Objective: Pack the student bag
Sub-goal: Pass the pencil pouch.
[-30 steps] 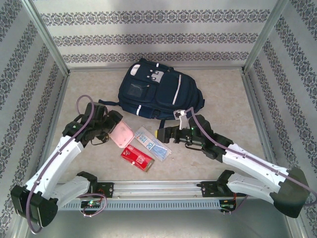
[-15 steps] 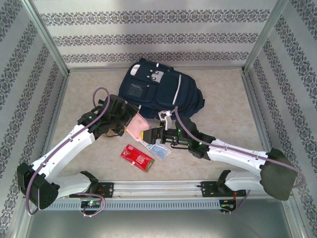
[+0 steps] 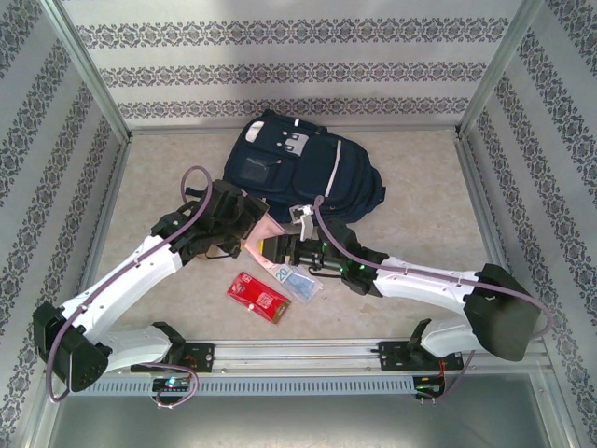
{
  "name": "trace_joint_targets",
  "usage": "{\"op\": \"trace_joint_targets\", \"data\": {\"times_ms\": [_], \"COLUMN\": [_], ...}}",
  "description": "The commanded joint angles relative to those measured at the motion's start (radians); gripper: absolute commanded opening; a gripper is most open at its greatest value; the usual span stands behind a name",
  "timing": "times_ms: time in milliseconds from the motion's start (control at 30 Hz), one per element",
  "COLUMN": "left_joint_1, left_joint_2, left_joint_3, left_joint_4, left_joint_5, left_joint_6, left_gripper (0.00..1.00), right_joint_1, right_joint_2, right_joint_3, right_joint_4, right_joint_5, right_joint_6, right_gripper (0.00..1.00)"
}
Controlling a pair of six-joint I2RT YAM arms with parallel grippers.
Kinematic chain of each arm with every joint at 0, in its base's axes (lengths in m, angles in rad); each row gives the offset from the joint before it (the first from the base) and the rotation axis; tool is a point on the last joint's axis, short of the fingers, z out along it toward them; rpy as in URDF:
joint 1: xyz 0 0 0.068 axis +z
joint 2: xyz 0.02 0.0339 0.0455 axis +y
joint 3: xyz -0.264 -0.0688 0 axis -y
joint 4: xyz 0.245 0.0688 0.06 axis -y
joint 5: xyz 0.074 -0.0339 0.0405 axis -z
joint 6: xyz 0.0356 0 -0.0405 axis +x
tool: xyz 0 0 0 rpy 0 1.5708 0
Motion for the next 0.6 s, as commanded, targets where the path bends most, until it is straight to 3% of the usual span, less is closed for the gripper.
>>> {"op": "trace_joint_targets", "data": {"times_ms": [0,233,333,467,567], "left_joint_1": [-0.018,-0.020,-0.023,-0.023,-0.023], "left_joint_2": [0.007,0.013,0.023,0.052,0.084], "left_joint_3": [0.024,0.028,0.033,0.093,0.175], "left_joint_4": [0.057,0.058,0.055,0.022,-0.018], "left_joint_5": [-0.023,-0.023,-0.019,-0.019,-0.042], "left_joint_6": [-0.021,-0.019,-0.014,0.064,0.171], "left_gripper": [0.73,0.76,0.82,1.00,1.00], "right_joint_1": [0.008,0.011,0.011,0.011,-0.001], "right_joint_2": [0.005,-0.015,-0.024,-0.058,-0.116], "right_joint_3": [0.013,-0.005,-0.011,-0.033,-0.050], "right_joint_4": [0.069,0.074,0.075,0.057,-0.015], "right_joint_5": [0.036,0.060,0.068,0.117,0.175], "right_joint_6": [0.013,0.018,0.020,0.009,-0.017], "right_gripper": [0.55,0.37,0.33,0.32,0.29]}}
